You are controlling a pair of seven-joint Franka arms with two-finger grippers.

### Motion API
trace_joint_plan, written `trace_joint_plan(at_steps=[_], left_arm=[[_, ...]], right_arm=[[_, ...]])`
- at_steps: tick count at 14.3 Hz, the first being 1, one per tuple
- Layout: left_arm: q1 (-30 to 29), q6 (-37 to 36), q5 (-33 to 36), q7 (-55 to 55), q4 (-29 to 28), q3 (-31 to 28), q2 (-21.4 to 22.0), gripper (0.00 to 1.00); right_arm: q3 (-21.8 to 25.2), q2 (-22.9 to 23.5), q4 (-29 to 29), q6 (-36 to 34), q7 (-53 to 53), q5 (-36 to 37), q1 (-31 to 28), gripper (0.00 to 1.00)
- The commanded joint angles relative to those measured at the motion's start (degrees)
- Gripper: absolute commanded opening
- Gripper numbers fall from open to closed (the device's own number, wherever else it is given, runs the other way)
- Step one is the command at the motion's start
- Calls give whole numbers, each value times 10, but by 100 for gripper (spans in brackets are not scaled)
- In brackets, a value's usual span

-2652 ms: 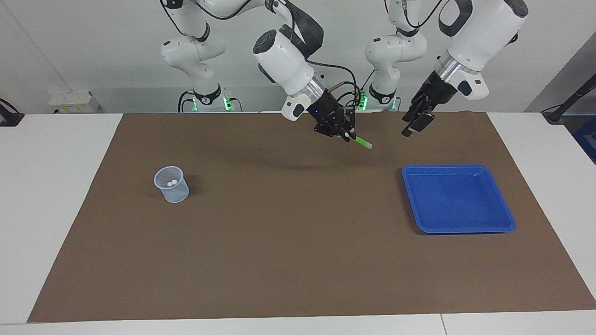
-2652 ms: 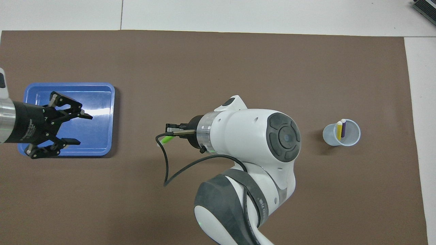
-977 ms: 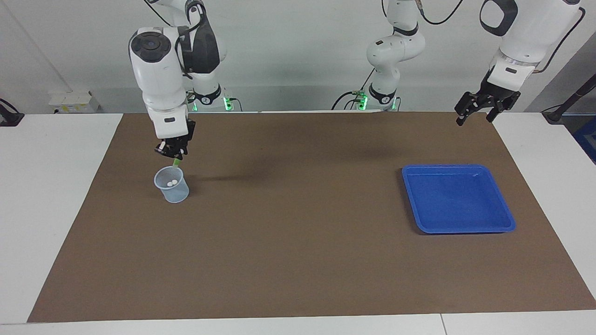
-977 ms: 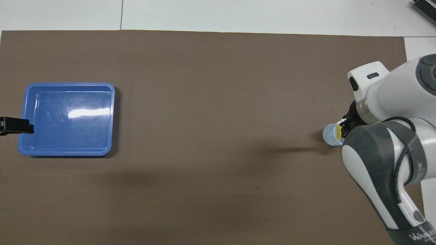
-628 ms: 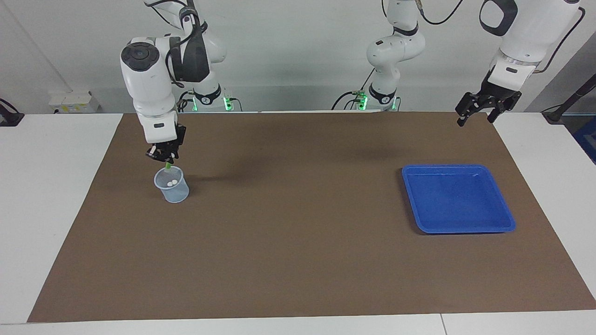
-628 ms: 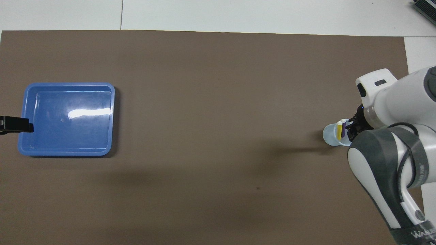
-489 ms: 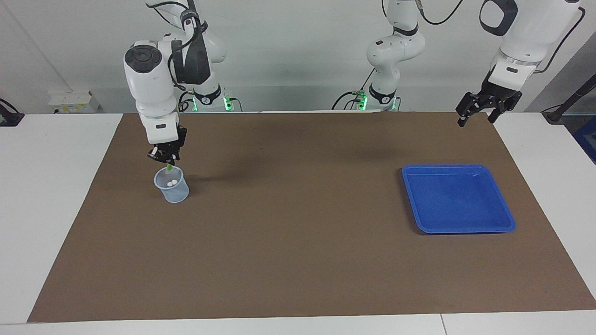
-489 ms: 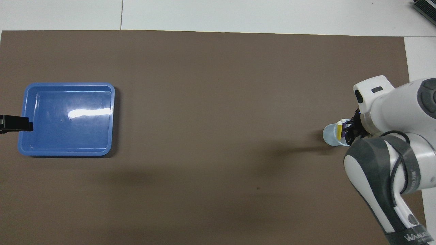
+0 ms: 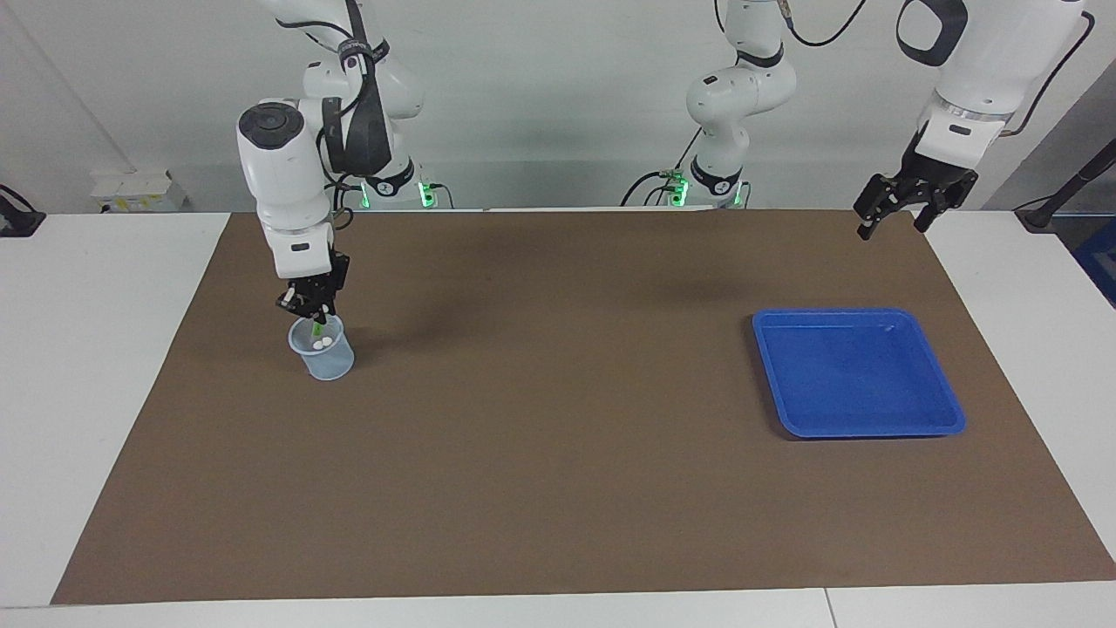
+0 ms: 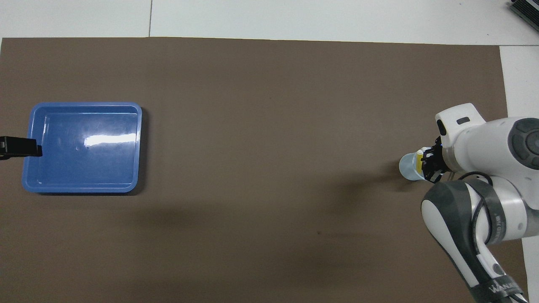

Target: Transfer and insert pens with both arms

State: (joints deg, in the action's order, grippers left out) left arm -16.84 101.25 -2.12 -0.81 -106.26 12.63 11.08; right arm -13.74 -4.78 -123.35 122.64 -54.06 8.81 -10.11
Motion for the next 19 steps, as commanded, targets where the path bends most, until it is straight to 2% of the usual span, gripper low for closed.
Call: trace_joint_plan(at_steps=[1, 3, 4, 5, 9, 12, 16, 19], left_arm=[[35, -11, 11, 17, 27, -24, -23, 100], [141, -11, 12, 16, 32, -136, -24, 100], [178, -12, 12, 16, 39, -175, -28, 100], [190, -13, 12, 16, 43, -187, -37, 100], [203, -31, 17, 16, 64, -184, -40, 100], [220, -46, 27, 16, 86, -183, -68, 100], [216, -41, 27, 16, 96, -169, -86, 100], [197, -33, 26, 14, 96, -137, -91, 100]], right_arm=[[-7, -15, -13, 0, -1, 8, -10, 100], [-7, -17, -3, -21, 2, 0, -9, 100], [-8, -20, 10, -36, 11, -3, -7, 100], [-8, -21, 26, -58, 17, -8, -4, 100], [-9, -23, 116, -163, 69, -66, -1, 100], [-11, -23, 183, -241, 125, -84, 0, 100], [-8, -30, 267, -350, 246, -124, -2, 100], [-3, -39, 284, -400, 293, -123, -9, 100]])
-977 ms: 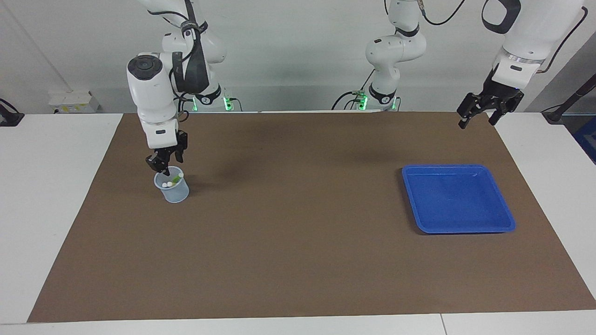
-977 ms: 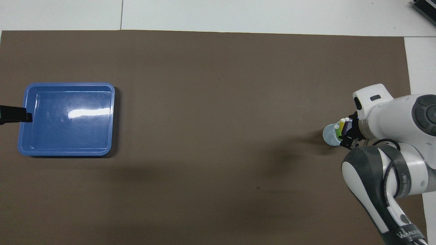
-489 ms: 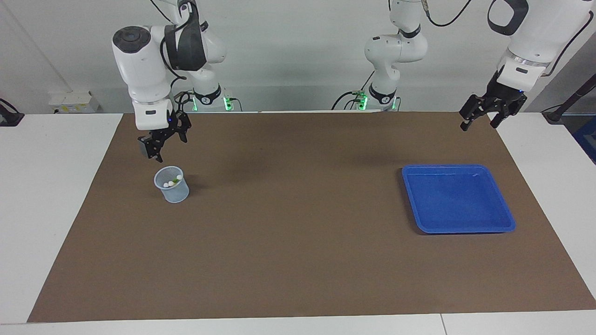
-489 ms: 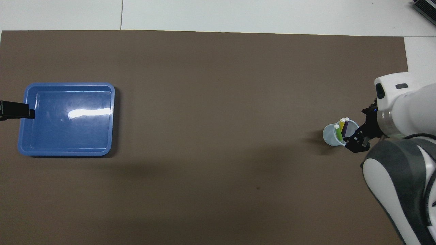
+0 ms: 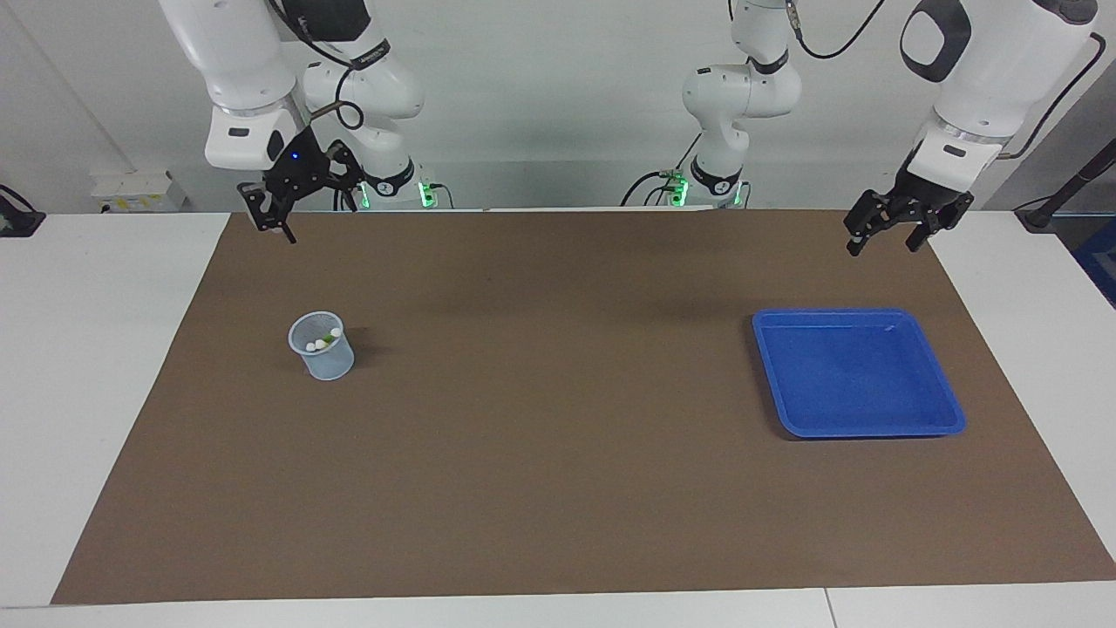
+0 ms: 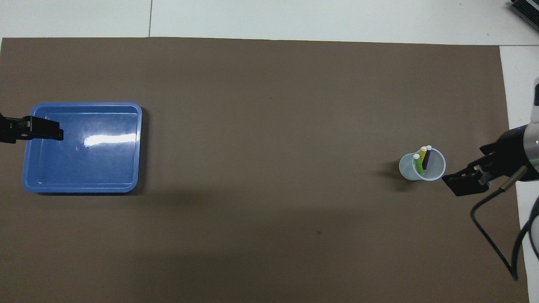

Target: Transfer and insert pens with both arms

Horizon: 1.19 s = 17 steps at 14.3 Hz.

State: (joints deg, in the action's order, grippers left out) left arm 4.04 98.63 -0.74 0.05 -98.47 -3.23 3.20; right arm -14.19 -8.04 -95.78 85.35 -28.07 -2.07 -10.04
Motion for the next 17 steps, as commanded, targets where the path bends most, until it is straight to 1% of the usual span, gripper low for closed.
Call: trace_joint_plan(at_steps=[1, 4, 5, 7, 9, 10, 11, 12, 13, 17], left_arm=[[-14, -5, 11, 5, 17, 30, -14, 100], [-14, -13, 7, 4, 17, 31, -14, 100], [-14, -19, 7, 4, 17, 31, -11, 100], [-14, -41, 7, 3, 18, 29, -10, 100], [-15, -69, 7, 2, 23, 22, -10, 100], [-15, -79, 7, 2, 28, 21, -11, 100], [-15, -83, 7, 2, 29, 21, -11, 100], [-15, -84, 7, 2, 29, 22, -11, 100], [-14, -86, 4, 2, 29, 24, -12, 100], [-14, -87, 3, 2, 31, 31, -14, 100]], right_arm=[[3, -9, 5, -27, 60, -14, -9, 100], [4, -6, 7, -12, 108, -7, 5, 100], [17, -1, 9, -8, 111, -2, 31, 100], [77, 5, 10, 16, 111, 23, 84, 100], [86, 22, 11, 28, 117, 30, 88, 100], [84, 34, 20, 28, 121, 49, 88, 100], [83, 50, 43, 27, 123, 63, 89, 100], [84, 72, 65, 23, 123, 62, 90, 100], [87, 84, 77, 25, 123, 62, 91, 100], [94, 88, 79, 25, 125, 62, 98, 100]])
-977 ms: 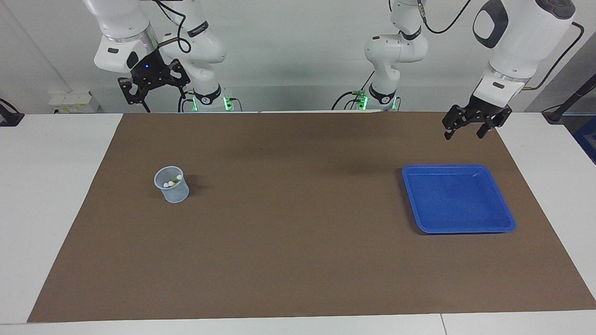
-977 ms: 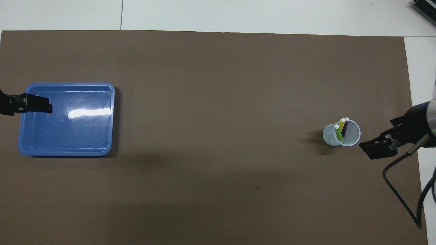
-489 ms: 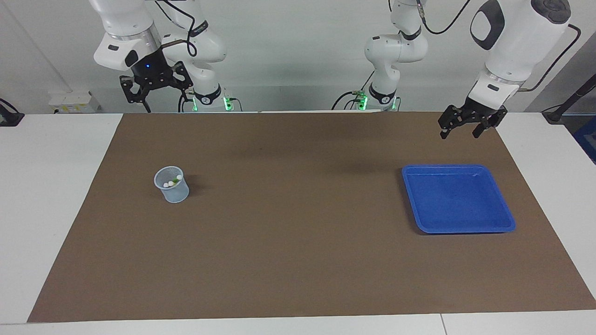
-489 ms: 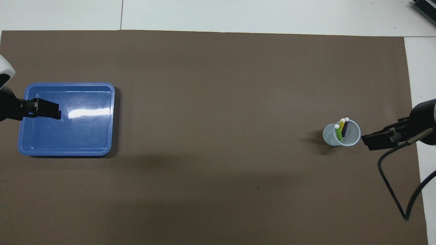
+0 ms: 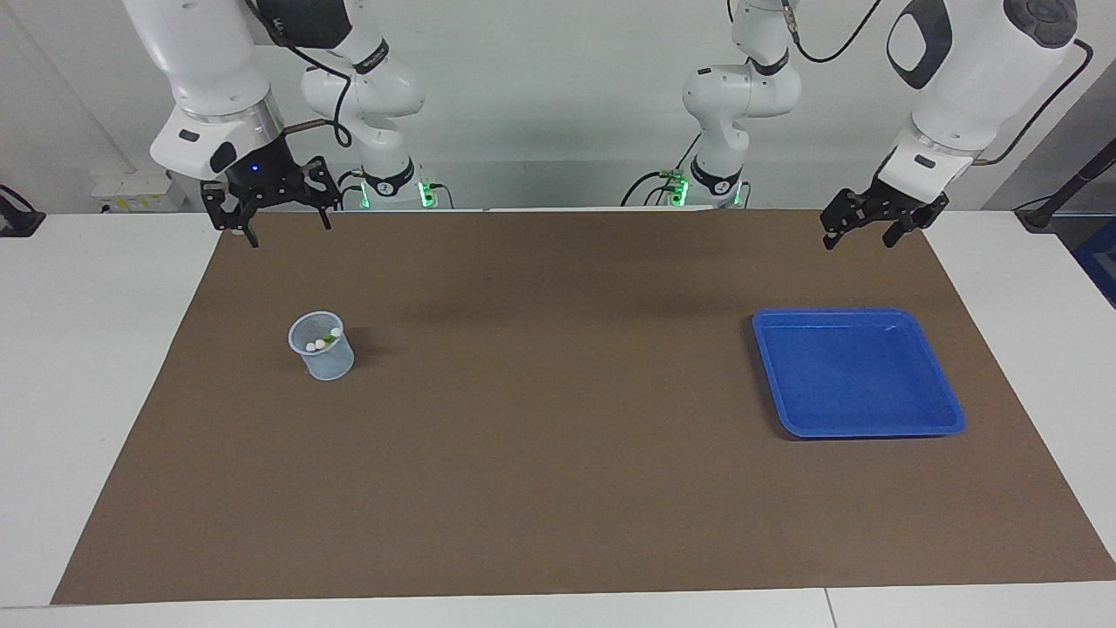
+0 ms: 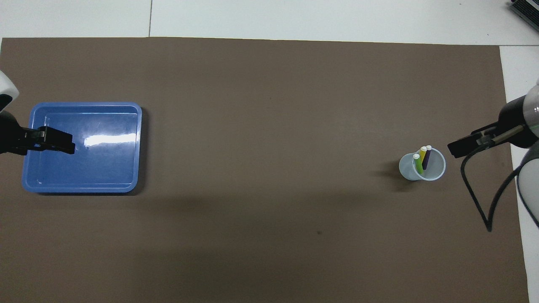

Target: Transfer and insert pens with both arms

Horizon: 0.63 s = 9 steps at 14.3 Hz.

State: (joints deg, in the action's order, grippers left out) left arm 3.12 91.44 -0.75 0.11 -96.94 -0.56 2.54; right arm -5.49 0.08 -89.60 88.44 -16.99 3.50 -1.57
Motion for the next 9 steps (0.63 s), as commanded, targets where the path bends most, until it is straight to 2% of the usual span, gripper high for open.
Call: trace_joint_plan(at_steps=[1, 9], left_arm=[[-5, -14, 3, 2, 25, 5, -9, 100], [-7, -12, 8, 2, 34, 3, -17, 100]], right_arm=[[14, 6, 17, -6, 18, 6, 18, 100], [17, -2, 7, -20, 46, 0, 24, 100]])
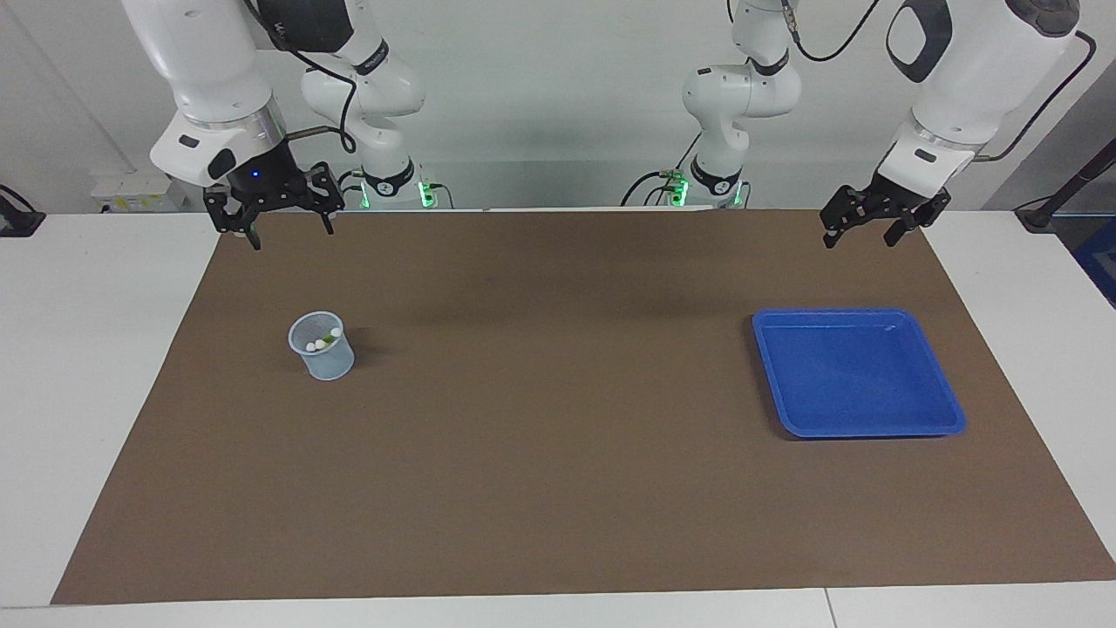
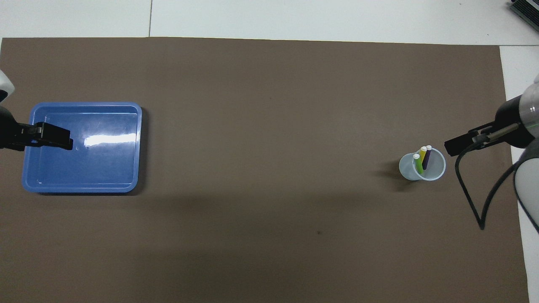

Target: Transfer and insert pens with both arms

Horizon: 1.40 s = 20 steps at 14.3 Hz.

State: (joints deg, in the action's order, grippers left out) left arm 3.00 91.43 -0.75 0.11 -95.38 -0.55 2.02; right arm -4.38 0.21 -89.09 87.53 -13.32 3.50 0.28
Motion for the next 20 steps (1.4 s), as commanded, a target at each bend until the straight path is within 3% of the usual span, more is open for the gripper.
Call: trace_joint_plan(at_steps=[1, 12, 15, 20], left_arm=[[-7, -11, 9, 2, 19, 3, -12, 100], [-18, -11, 10, 1, 18, 6, -18, 100], [-32, -11, 10, 1, 19, 19, -19, 100], [-33, -8, 10, 1, 18, 21, -18, 100]], right_arm=[[7, -5, -4, -9, 9, 0, 4, 100], [7, -9, -3, -24, 10, -2, 4, 100], [8, -9, -2, -43, 57, -22, 4, 100], [6, -7, 5, -1, 75, -36, 4, 100]])
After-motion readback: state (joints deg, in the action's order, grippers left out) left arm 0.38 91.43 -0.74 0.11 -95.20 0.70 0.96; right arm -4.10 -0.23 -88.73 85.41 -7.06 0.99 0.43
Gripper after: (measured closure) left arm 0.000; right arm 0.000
